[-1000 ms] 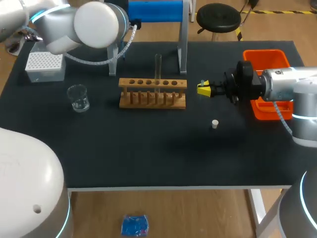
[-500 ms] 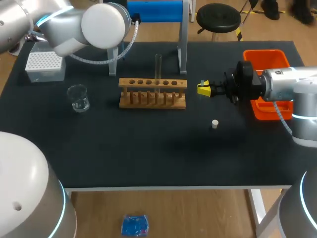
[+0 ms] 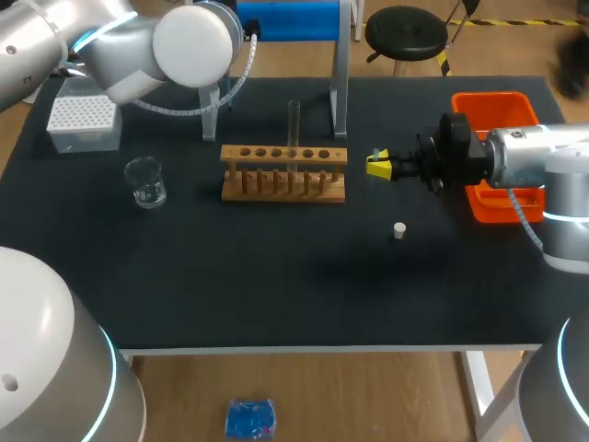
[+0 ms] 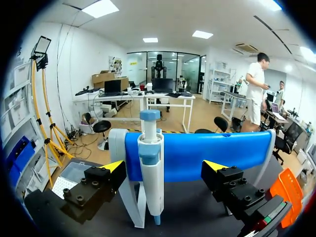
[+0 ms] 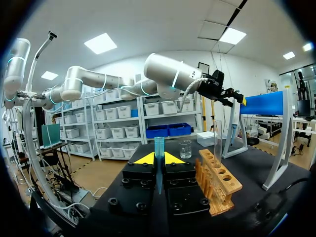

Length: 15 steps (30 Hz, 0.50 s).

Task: Invert the test tube, pick up the pipette, mount the tip to pipette, aspirate from beaker and dispense into the tube, eject the tip, return the pipette, and cap with the stopper.

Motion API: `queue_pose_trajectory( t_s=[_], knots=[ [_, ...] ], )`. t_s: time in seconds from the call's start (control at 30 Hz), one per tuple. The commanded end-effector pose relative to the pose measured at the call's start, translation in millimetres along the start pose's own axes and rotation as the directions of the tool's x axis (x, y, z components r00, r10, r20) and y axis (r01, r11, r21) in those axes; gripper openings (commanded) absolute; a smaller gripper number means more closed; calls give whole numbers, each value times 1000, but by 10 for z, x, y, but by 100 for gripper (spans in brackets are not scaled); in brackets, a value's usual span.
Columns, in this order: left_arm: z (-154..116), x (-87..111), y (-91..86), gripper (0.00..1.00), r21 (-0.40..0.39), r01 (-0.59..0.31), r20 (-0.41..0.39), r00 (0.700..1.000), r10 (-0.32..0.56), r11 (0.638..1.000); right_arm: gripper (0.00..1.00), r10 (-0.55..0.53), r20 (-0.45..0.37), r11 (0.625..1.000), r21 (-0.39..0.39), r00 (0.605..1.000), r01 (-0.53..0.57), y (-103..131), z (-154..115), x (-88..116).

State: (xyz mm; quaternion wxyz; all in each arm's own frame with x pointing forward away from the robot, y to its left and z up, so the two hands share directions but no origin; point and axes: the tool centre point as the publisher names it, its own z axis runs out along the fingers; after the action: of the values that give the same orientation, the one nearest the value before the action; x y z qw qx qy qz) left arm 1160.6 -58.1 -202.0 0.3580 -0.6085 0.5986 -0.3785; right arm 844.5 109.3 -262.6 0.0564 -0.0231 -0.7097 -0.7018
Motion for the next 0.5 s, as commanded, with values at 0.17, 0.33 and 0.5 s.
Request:
queue_pose_trajectory(
  t_s=[0.17,0.33,0.5],
  knots=[
    [69,12,-13,100,7,0,-12,1000,0,1000,0,-1,2,1000,1,1000,1,0,3,5],
    [85,23,-3,100,10,0,-15,1000,0,1000,0,-1,2,1000,1,1000,1,0,3,5],
    [92,21,7,50,9,-1,-12,1000,1,1000,0,-1,2,1000,1,1000,1,0,3,5]
  ],
)
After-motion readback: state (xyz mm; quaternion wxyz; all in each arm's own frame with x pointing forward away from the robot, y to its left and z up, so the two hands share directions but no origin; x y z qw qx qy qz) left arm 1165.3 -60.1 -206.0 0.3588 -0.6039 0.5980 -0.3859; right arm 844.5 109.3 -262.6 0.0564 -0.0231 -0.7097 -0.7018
